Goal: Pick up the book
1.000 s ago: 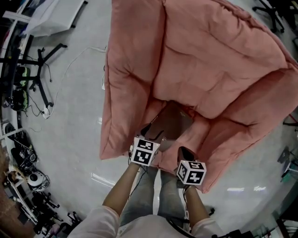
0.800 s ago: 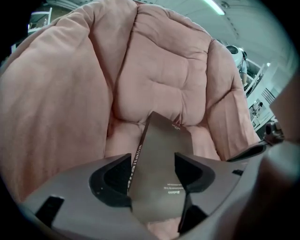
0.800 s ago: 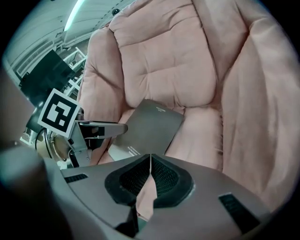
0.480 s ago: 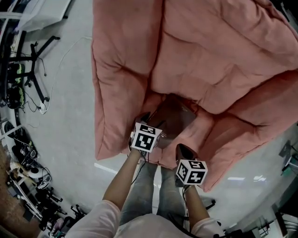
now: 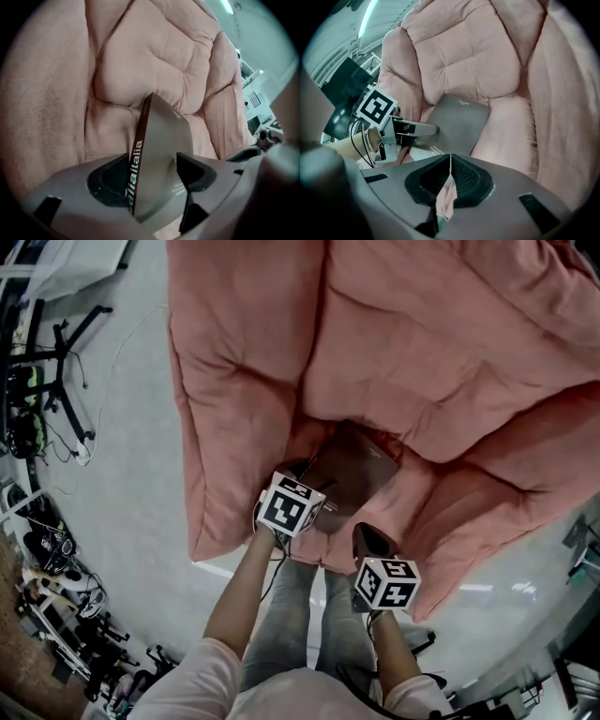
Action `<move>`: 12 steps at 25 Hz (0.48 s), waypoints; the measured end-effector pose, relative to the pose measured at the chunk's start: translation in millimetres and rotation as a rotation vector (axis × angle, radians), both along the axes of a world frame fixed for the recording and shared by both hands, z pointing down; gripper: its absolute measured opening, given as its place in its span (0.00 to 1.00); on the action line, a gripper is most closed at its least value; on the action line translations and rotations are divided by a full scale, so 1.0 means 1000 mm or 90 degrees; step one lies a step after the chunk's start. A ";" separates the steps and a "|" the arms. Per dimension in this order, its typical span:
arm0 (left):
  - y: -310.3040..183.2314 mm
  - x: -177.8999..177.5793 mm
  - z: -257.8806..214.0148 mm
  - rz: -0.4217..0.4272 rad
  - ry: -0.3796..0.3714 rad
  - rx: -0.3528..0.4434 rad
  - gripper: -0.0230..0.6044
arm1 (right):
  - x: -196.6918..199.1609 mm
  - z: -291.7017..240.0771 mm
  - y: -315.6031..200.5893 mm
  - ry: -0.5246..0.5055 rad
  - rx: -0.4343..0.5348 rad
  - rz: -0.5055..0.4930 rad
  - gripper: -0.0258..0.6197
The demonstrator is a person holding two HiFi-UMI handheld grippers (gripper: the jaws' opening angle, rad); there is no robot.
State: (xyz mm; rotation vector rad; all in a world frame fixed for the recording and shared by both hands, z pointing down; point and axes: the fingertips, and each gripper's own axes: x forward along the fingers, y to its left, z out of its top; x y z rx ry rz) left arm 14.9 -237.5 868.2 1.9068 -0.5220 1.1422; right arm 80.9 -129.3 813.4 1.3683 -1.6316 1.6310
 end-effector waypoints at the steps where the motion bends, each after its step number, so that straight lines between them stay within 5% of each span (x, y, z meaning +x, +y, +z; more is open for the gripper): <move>1: 0.002 0.001 -0.002 0.007 0.002 0.006 0.54 | 0.000 0.000 0.000 0.001 0.001 0.005 0.09; 7: 0.004 0.000 -0.023 -0.019 0.042 -0.028 0.40 | 0.004 -0.005 -0.004 0.014 0.006 0.028 0.09; 8: 0.007 0.002 -0.027 -0.010 0.048 -0.033 0.34 | 0.006 -0.006 -0.005 0.017 0.007 0.032 0.09; 12: 0.023 0.010 -0.039 0.053 0.019 0.008 0.33 | 0.015 -0.013 -0.004 0.026 0.013 0.057 0.09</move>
